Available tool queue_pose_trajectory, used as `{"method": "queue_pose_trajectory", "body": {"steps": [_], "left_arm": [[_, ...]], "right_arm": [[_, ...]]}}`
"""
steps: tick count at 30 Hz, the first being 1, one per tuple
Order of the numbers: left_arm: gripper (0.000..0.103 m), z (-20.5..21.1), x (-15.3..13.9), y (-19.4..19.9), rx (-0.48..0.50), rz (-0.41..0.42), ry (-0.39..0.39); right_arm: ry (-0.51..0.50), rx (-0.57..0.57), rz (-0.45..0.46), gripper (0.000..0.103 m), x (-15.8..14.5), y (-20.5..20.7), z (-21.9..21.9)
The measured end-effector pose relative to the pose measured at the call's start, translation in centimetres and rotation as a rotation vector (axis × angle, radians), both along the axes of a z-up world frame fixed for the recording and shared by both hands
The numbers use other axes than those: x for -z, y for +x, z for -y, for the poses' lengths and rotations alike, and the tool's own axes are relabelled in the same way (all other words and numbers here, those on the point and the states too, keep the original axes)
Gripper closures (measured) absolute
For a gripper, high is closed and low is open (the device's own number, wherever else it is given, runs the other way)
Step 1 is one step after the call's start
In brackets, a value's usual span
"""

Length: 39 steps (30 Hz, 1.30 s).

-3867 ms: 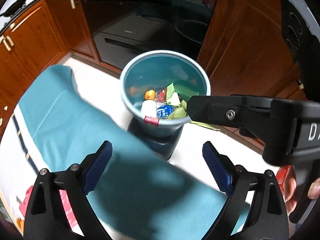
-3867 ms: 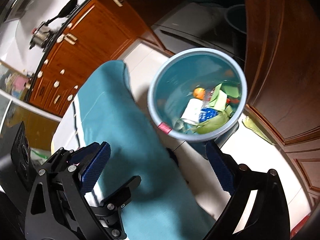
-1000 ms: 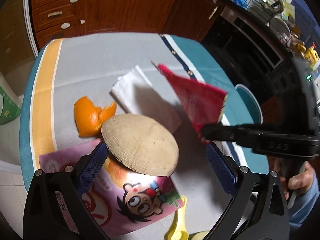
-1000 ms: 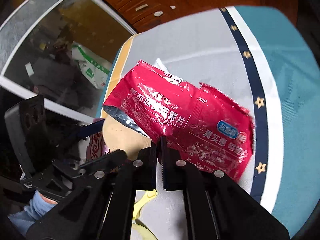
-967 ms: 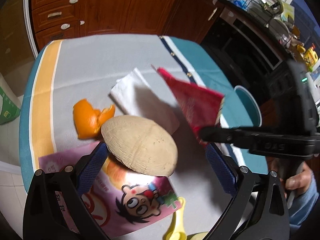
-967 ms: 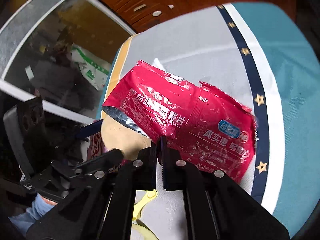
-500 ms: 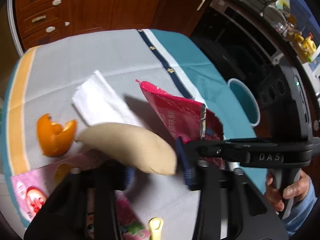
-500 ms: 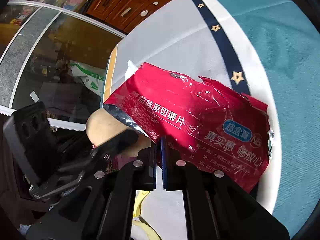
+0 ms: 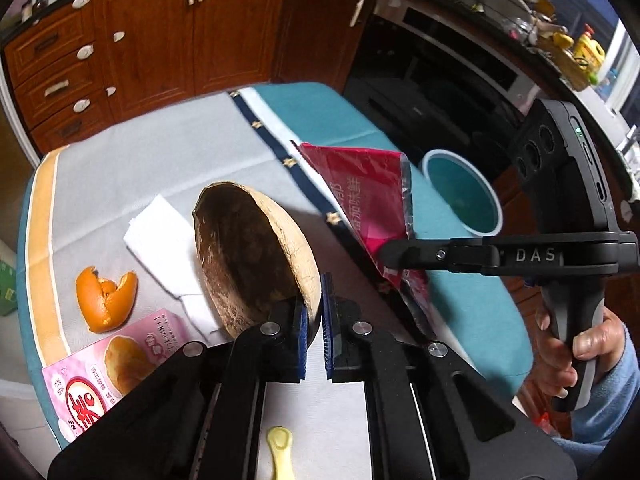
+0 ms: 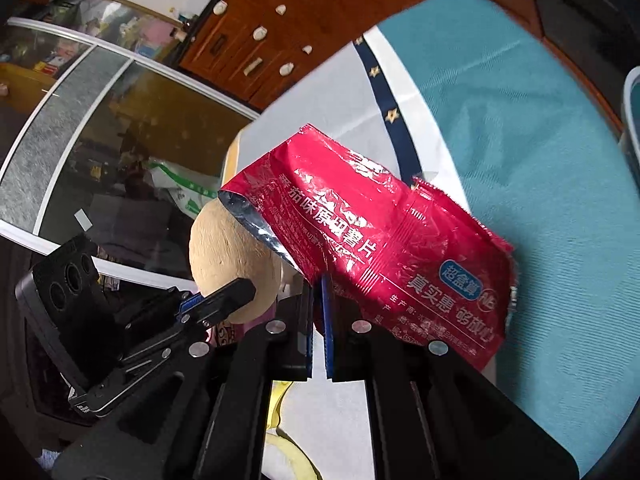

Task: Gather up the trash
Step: 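Carry red bag and brown shell over the teal bin and open both tools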

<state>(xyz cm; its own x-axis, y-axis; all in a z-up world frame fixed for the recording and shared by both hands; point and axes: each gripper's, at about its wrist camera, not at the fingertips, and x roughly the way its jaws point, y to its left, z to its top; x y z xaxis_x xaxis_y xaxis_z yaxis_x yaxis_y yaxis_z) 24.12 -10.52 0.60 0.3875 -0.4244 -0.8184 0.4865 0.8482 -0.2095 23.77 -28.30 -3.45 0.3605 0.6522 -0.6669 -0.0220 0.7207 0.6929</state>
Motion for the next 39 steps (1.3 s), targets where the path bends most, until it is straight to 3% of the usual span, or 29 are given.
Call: {"method": "queue_pose_trajectory", "body": {"steps": [8, 22, 30, 39], "left_arm": [[0.097, 4.7, -2.4, -1.5, 0.106, 0.054, 0.0], [0.097, 22.4, -4.3, -2.4, 0.383, 0.068, 0.001], [0.097, 31.5, -1.8, -1.4, 0.483, 0.024, 0.009], [0.097, 38.2, 3.2, 1.7, 0.532, -0.056, 0.023]], "right_arm": [[-0.018, 0.075, 0.088, 0.099, -3.5, -2.7, 4.4], [-0.125, 0.353, 0.238, 0.1, -9.0, -7.0, 20.7], [-0.201, 0.506, 0.216, 0.1, -7.4, -6.8, 29.5], [-0.272, 0.577, 0.108, 0.1, -1.8, -4.2, 35.0]]}}
